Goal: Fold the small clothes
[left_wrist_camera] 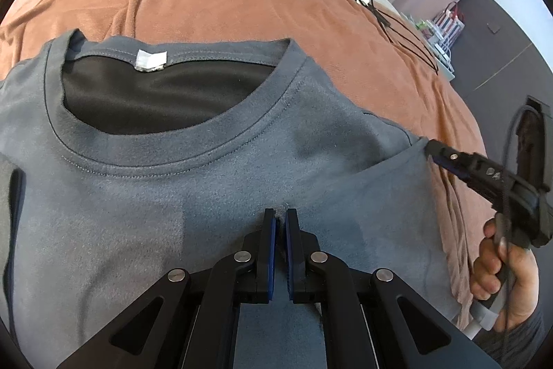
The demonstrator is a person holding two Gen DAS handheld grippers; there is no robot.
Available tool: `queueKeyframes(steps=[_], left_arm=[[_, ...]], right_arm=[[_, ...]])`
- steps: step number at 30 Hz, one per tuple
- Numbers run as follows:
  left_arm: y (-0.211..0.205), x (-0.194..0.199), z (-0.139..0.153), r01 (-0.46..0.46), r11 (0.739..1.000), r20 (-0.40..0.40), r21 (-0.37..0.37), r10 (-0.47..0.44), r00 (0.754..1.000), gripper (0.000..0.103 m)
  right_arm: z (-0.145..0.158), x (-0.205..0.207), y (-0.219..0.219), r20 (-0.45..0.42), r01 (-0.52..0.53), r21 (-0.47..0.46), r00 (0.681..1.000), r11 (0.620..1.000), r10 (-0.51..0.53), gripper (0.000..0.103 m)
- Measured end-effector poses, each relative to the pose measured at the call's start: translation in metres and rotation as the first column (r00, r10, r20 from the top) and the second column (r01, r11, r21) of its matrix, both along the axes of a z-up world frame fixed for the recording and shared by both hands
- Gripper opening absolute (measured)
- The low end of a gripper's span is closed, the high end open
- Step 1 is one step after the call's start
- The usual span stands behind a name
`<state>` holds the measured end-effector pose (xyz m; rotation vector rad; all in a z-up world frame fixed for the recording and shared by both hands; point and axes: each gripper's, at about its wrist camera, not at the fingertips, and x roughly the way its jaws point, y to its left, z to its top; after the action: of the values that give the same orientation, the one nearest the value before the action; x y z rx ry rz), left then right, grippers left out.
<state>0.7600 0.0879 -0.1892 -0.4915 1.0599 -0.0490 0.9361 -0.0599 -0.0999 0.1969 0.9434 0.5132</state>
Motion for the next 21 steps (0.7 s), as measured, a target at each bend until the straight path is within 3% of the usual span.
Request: queueKeyframes(steps=[3, 7, 9, 21], left_arm=[[0.001, -0.002, 0.0, -0.015, 1.0, -0.021, -0.023, 0.014, 1.0, 0.011], [-0.003, -0.011, 0.007, -0.02, 0.999, -0.02, -0.037, 0.019, 1.0, 0.036], [-0.008, -0.017, 0.011, -0.014, 0.999, -0.012, -0.031, 0.013, 1.0, 0.04], [-0.04, -0.055, 0.023, 0.028, 0.999, -0.016, -0.025, -0.029, 0.999, 0.04]], right_arm=[[-0.001, -0.009, -0.008, -0.031, -0.035, 0.019, 0.999, 0.999, 0.035, 0.029], [-0.004, -0.027, -0.023, -0.053, -0.068, 0.022, 0.996, 0.997, 0.069, 0.029], [-0.005, -0.038, -0.033, -0.062, -0.069, 0.024, 0.996, 0.997, 0.071, 0.029], [-0.008, -0.098, -0.064, -0.095, -0.155, 0.023, 0.983, 0.988, 0.157, 0.029]])
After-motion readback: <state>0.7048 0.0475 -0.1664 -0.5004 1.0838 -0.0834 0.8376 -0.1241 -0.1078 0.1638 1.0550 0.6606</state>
